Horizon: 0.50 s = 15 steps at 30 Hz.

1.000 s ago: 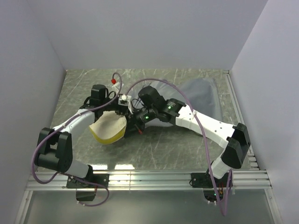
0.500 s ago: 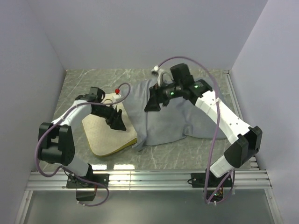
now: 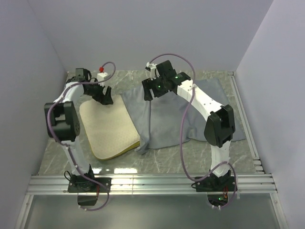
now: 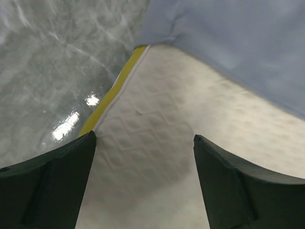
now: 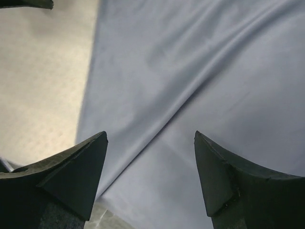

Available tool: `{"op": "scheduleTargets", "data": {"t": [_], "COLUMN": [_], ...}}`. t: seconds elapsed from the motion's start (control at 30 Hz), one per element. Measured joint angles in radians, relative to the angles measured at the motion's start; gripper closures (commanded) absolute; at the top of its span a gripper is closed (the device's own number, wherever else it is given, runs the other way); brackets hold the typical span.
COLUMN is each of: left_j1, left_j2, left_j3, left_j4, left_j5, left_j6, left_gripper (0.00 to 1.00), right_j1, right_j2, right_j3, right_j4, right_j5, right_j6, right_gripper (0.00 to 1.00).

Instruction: Put the pillow into the pillowcase

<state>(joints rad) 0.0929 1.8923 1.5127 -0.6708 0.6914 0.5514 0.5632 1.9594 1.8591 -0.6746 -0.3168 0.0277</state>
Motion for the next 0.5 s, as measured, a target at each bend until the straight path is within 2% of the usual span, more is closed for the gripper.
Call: {"op": "scheduleTargets", "data": {"t": [0.13,0.3,0.33,0.43,0.5], "left_j1": [-0.011,-0.071,-0.102,-0.206,-0.27], "left_j2": [0.133,0.07,0.033,-0.05,-0.079], "left_j3": [0.014,-0.113,-0.156,-0.241,-0.274], "left_j4": [0.013,0.092,0.118,0.16,0.189], "left_j5": [-0.014,0.018,0.025,0.052,0.084], "left_j6": [0.027,0.066,0.068,0.065,0.053], "left_gripper": [0.42,0.65,0.73,0.76,0.71], "right_j1": [0.0,0.0,0.0,0.005,0.012], "right_j2": [0.053,0.072,0.077,0.1,0.115], "right_j3": [0.04,0.125,0.14,0.181,0.188], "right_j4": [0.001,0.03,0.038,0.053,0.062], "right_j5": [0.04,0.052,0.05,0.042,0.04], "right_j6": [0.005,0.038,0.044,0.061,0.065], "right_gripper": [0.24,0.26,0.26,0.27,0.27]}}
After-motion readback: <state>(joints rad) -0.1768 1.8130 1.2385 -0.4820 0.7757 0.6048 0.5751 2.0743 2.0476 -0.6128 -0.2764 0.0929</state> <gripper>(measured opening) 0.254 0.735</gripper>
